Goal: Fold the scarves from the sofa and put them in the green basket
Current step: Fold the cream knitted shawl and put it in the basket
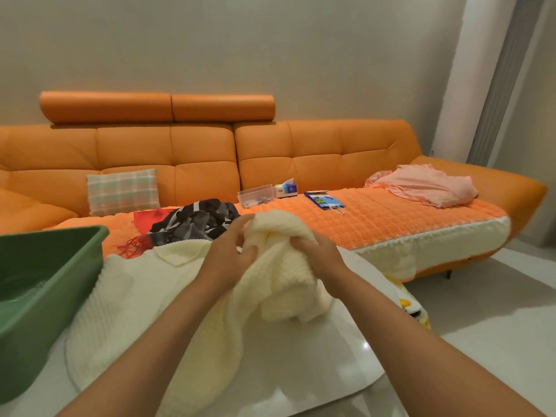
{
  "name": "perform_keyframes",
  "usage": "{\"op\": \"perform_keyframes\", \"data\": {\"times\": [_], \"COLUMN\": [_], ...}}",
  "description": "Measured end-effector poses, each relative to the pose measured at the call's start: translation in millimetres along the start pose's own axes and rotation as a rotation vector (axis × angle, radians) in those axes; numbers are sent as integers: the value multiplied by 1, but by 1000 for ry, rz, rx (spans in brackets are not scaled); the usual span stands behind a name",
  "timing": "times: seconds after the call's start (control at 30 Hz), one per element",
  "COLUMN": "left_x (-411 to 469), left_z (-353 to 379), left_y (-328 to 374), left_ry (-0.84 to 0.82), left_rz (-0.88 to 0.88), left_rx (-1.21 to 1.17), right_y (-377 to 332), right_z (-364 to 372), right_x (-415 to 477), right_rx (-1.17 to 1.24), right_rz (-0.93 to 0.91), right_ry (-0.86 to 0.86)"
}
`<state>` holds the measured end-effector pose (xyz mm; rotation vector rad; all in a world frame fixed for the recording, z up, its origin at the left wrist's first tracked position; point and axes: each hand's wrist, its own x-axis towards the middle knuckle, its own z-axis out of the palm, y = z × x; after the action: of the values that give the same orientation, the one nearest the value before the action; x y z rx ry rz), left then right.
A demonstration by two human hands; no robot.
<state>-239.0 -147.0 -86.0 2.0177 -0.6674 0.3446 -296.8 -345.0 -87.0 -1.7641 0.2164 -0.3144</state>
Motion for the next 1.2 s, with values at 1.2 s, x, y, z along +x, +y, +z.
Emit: {"op": "perform_keyframes", "data": {"times": [1.2], "left_x": [-55], "left_z": [-64], "left_y": [-90], "left_ry": [-515], "left_rz": [-617], "left_rx": [572], "right_y": [37], "right_z": [98], "right_x": [-18], "right_rx": [-1076], "right_rz": [-224], "right_ry": [-651]}}
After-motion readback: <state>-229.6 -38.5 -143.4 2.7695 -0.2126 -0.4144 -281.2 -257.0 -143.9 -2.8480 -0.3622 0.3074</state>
